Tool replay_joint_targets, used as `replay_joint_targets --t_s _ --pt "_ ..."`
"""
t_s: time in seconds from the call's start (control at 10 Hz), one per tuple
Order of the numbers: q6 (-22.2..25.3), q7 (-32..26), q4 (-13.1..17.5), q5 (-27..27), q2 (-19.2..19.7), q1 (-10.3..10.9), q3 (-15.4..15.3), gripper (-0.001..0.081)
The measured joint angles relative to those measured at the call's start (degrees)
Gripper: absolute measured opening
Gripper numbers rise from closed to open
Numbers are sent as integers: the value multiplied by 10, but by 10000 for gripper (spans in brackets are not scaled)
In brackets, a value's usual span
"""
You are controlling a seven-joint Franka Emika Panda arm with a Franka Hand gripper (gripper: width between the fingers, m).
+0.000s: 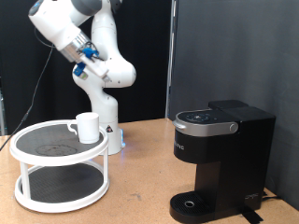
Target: Make a cup of coffee with the keurig machine
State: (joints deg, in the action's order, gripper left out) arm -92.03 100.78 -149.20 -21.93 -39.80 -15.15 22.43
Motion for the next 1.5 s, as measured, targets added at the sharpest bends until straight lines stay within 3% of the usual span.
replay_joint_targets --t_s 0.3,0.5,1.1,1.5 --pt "-6 -16 0 1 3 -2 19 0" --pt "23 -31 9 5 8 -2 29 0" --pt "116 -81 127 9 91 1 109 0" --pt "141 -107 179 9 136 2 131 0"
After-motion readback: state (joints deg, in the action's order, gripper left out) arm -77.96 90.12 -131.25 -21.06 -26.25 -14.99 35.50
